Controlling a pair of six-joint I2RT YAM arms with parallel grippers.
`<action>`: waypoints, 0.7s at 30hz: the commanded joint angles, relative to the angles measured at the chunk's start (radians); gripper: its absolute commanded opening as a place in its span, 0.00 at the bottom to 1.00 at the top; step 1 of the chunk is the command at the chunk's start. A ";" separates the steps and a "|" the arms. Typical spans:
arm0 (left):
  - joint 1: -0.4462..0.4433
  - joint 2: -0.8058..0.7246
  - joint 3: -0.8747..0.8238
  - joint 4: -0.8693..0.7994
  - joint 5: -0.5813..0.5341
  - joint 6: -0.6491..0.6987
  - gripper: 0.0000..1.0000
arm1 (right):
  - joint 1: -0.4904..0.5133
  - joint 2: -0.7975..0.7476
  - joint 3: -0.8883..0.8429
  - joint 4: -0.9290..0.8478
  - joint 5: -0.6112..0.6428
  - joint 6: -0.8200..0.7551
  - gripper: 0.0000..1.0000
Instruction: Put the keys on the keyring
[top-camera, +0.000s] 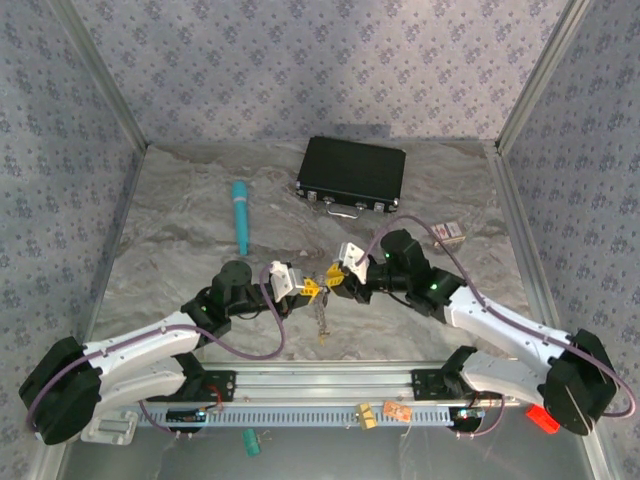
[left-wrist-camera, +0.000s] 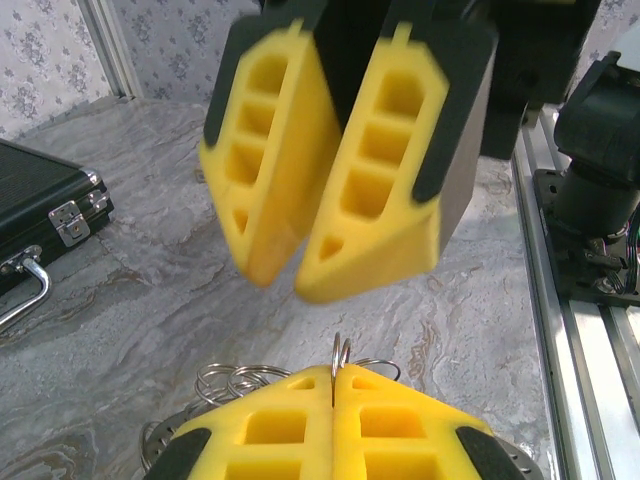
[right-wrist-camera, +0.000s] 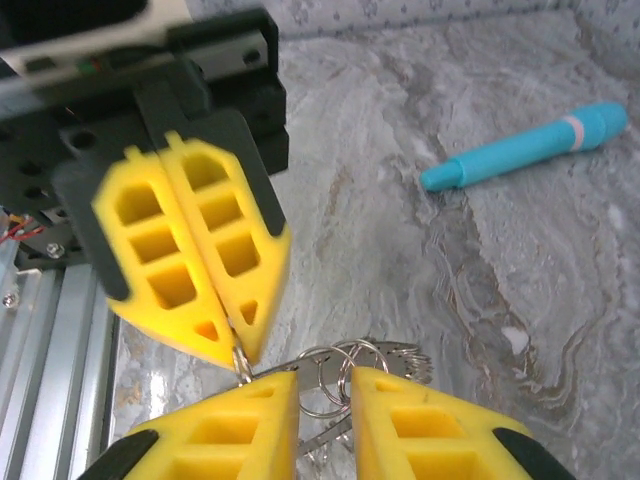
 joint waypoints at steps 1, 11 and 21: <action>-0.002 -0.008 0.029 0.059 0.030 0.000 0.00 | 0.014 0.026 0.019 -0.013 -0.023 -0.016 0.24; -0.003 -0.007 0.031 0.054 0.029 0.001 0.00 | 0.014 0.019 0.005 -0.025 -0.002 -0.031 0.29; -0.002 -0.014 0.029 0.048 0.030 0.003 0.00 | 0.009 -0.017 -0.005 -0.103 -0.066 -0.059 0.28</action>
